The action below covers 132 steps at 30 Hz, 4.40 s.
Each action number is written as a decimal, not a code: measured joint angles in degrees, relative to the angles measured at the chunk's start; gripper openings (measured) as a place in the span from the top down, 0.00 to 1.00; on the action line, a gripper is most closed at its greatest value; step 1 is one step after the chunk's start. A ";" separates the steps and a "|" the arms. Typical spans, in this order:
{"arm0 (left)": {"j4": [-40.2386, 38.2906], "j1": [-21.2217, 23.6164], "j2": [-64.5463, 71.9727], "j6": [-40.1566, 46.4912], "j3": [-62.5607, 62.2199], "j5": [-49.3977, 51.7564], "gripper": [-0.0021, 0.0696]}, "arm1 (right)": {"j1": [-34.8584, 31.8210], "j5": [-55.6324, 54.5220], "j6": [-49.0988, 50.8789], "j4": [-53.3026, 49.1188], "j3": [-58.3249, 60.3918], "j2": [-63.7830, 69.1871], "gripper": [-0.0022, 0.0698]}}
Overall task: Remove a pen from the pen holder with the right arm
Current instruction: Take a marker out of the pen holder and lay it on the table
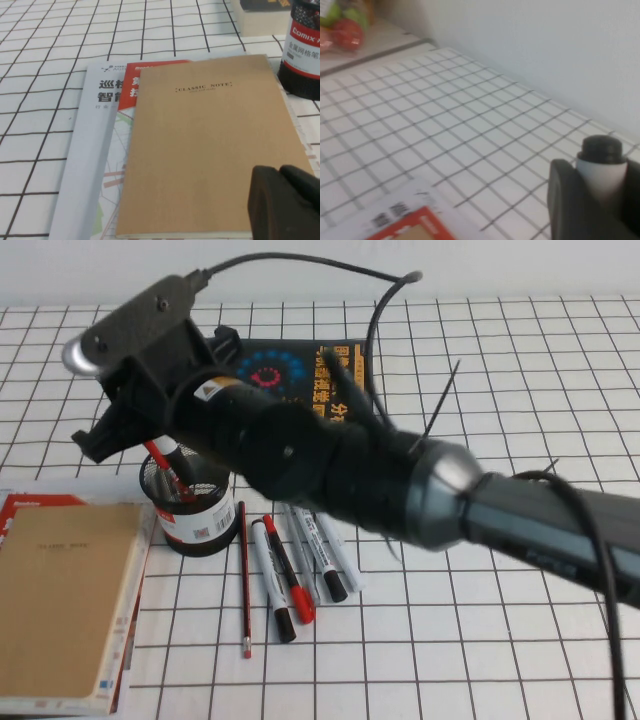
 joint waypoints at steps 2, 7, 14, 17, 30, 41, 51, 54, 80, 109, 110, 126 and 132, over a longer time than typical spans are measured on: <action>0.00 0.00 0.00 0.00 0.00 0.00 0.98 | -1.34 6.36 4.33 -2.22 0.00 -2.37 0.77; 0.00 0.00 0.00 0.00 0.00 0.00 0.98 | -5.97 24.01 26.23 -16.05 0.00 -7.65 0.77; 0.00 0.00 0.00 0.00 0.00 0.00 0.98 | -11.88 52.17 51.70 -35.06 -0.23 -11.26 0.77; 0.00 0.00 0.00 0.00 0.00 0.00 0.98 | -14.29 58.20 55.62 -37.58 -0.23 -10.87 0.77; 0.00 0.00 0.00 0.00 0.00 0.00 0.98 | -21.75 51.89 58.53 -39.06 -0.62 0.73 0.77; 0.00 0.00 0.00 0.00 0.00 0.00 0.98 | -22.76 46.85 58.53 -37.59 -0.88 9.86 0.77; 0.00 0.00 0.00 0.00 0.00 0.00 0.98 | -23.01 46.96 58.53 -35.74 -2.92 11.25 0.77; 0.00 0.00 0.00 0.00 0.00 0.00 0.98 | -23.01 46.96 58.53 -35.74 -2.92 11.34 0.72; 0.00 0.00 0.00 0.00 0.00 0.00 0.98 | -21.73 49.33 58.43 -41.96 23.95 -24.11 0.97; 0.00 0.00 0.00 0.00 0.00 0.00 0.98 | -21.73 62.83 58.54 -49.18 54.21 -67.24 0.99; 0.00 0.00 0.00 0.00 0.00 0.00 0.98 | -21.73 60.53 58.54 -49.54 55.66 -67.51 0.99; 0.00 0.00 0.00 0.00 0.00 0.00 0.98 | -48.62 22.67 58.54 -51.73 92.06 -99.41 0.99; 0.00 0.00 0.00 0.00 0.00 0.00 0.98 | -50.99 16.36 58.54 -51.73 100.73 -110.63 0.99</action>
